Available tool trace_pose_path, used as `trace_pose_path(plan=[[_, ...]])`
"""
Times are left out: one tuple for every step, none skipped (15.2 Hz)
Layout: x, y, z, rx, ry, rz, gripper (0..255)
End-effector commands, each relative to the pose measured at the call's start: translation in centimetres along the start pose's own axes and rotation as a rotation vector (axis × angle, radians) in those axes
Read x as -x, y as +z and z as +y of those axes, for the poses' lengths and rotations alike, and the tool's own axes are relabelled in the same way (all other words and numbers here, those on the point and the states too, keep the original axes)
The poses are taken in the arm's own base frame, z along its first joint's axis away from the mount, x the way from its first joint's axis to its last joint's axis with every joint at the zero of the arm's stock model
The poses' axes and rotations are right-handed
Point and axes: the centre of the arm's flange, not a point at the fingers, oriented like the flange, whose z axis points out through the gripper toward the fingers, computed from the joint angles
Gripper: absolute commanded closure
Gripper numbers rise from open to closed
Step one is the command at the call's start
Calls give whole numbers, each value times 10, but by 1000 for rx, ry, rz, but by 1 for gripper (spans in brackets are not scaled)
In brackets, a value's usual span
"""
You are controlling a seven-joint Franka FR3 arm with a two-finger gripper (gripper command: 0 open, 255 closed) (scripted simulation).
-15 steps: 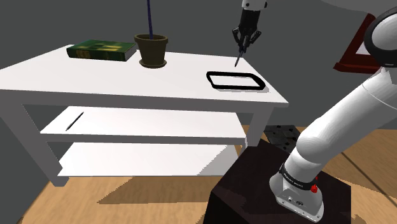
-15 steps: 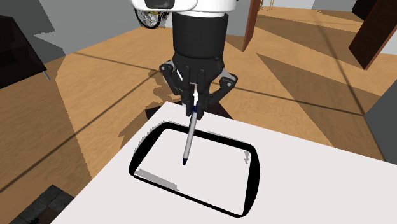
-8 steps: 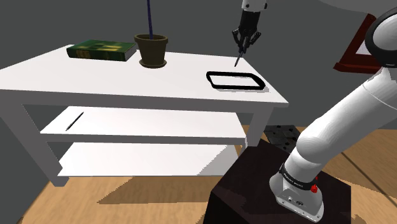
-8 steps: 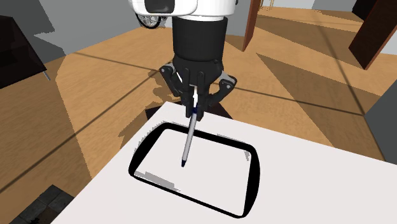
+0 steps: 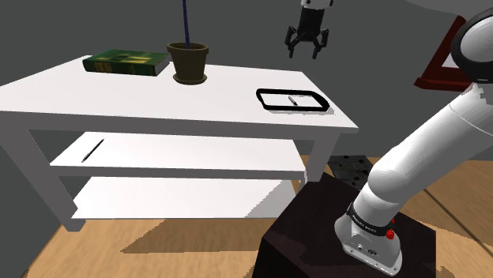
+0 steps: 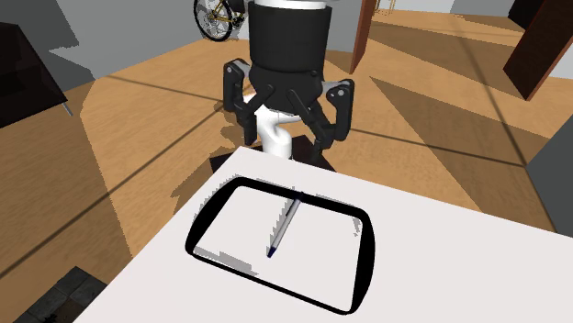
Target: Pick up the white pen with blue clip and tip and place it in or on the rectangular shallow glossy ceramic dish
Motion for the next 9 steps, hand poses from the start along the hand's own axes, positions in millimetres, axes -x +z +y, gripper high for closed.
trace_pose_path(plan=[[0, -24, 0, 0, 0, 0, 0], [0, -35, 0, 0, 0, 0, 0], [0, -35, 0, 0, 0, 0, 0], [0, -35, 0, 0, 0, 0, 0], [0, -35, 0, 0, 0, 0, 0], [0, -35, 0, 0, 0, 0, 0], [0, -35, 0, 0, 0, 0, 0], [0, -35, 0, 0, 0, 0, 0], [0, -35, 0, 0, 0, 0, 0]])
